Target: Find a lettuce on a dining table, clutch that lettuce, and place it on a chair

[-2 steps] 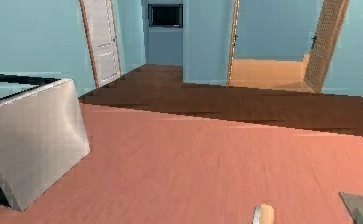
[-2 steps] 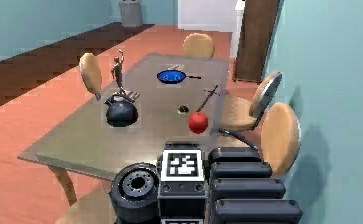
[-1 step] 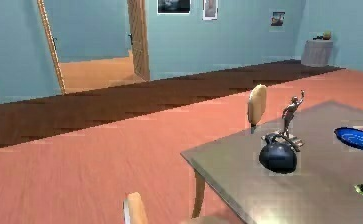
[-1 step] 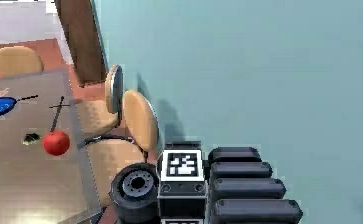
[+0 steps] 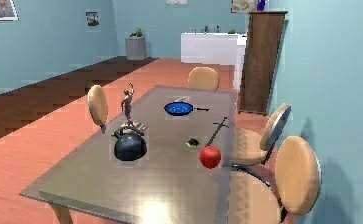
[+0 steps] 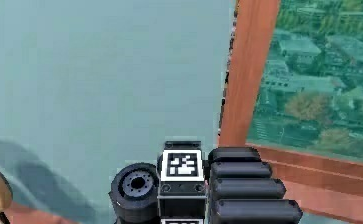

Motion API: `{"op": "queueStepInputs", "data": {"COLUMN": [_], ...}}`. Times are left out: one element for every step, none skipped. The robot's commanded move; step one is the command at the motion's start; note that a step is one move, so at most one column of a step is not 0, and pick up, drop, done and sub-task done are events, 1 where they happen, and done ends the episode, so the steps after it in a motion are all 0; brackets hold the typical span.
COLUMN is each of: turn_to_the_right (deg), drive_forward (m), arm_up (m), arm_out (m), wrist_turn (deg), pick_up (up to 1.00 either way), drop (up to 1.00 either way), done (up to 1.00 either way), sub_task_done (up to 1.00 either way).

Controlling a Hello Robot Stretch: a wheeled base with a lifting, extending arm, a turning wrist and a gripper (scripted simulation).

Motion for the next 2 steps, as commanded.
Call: {"op": "queueStepInputs", "data": {"turn_to_the_right": [21.0,-45.0], "drive_forward": [0.0,0.0], "arm_up": [0.0,0.0], "arm_out": [0.0,0.0], "wrist_turn": [0.0,0.0], "pick_up": [0.0,0.0], "drop": [0.0,0.0], "done": [0.0,0.0], "sub_task_done": [0.0,0.0]}}
